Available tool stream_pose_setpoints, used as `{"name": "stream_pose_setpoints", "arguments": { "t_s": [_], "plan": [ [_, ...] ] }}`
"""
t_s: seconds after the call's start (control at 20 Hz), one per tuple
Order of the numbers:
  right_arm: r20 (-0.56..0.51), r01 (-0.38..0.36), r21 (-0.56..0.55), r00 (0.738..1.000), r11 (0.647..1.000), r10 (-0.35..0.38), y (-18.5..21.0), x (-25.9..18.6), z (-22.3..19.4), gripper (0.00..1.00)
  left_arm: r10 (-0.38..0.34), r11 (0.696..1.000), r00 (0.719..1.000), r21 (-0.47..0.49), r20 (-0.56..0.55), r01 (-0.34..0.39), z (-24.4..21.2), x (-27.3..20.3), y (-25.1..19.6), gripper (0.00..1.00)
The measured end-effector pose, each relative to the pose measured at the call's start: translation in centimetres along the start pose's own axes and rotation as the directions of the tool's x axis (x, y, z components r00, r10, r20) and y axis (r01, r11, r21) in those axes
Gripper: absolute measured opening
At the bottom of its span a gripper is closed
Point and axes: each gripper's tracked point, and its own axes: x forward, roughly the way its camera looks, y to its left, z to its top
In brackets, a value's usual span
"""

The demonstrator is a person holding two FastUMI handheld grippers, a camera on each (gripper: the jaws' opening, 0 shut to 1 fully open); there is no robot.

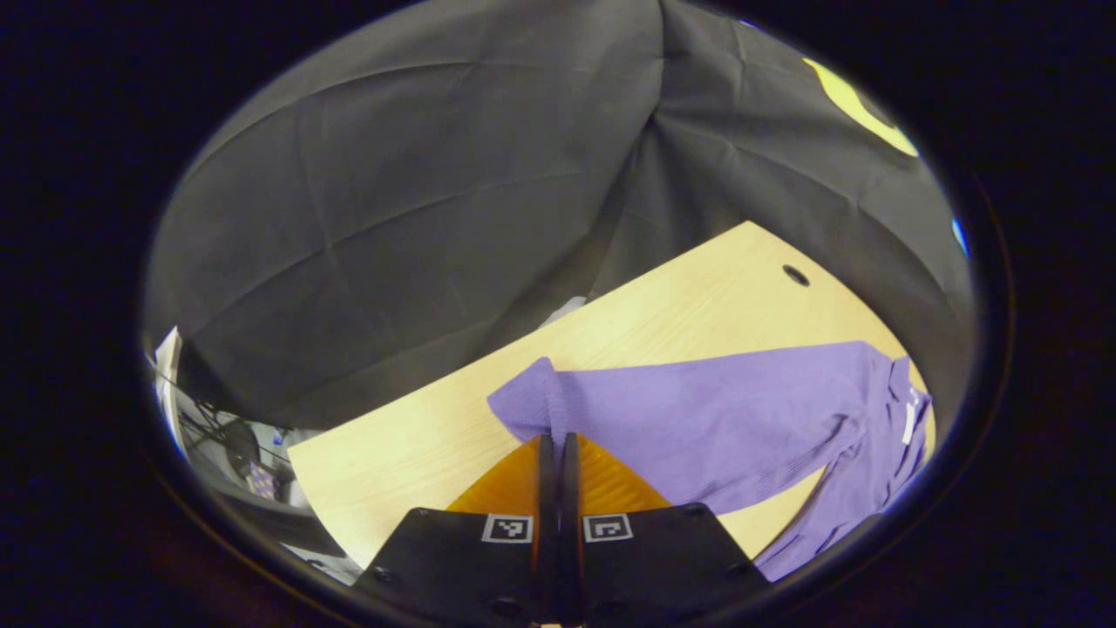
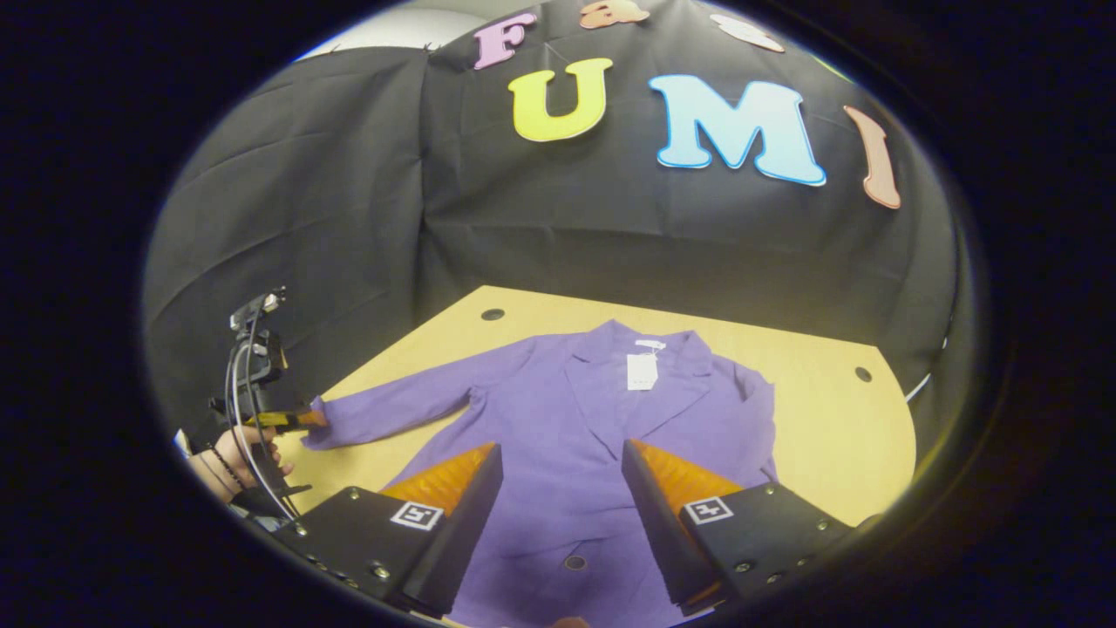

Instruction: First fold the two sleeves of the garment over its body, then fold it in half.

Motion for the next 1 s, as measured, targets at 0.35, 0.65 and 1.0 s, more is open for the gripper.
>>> {"name": "stream_pose_setpoints", "arguments": {
  "t_s": [0.35,0.65,1.0],
  "plan": [
    [0.008,0.03,0.011,1.0,1.0,-0.03,-1.0,-0.3,0.3,0.84,-0.179,0.982,0.973,0.08,0.144,0.169,5.1,-6.1,-3.9,0.07],
    [0.04,0.086,0.017,0.995,0.996,-0.086,-2.7,-1.4,1.0,0.85,-0.407,0.897,0.896,0.263,0.179,0.354,7.4,-13.3,-14.4,0.07],
    [0.043,0.194,0.07,0.979,0.978,-0.198,-6.4,-3.9,0.3,0.85,-0.633,0.709,0.765,0.484,0.119,0.513,2.7,-20.1,-27.0,0.06]
  ]
}}
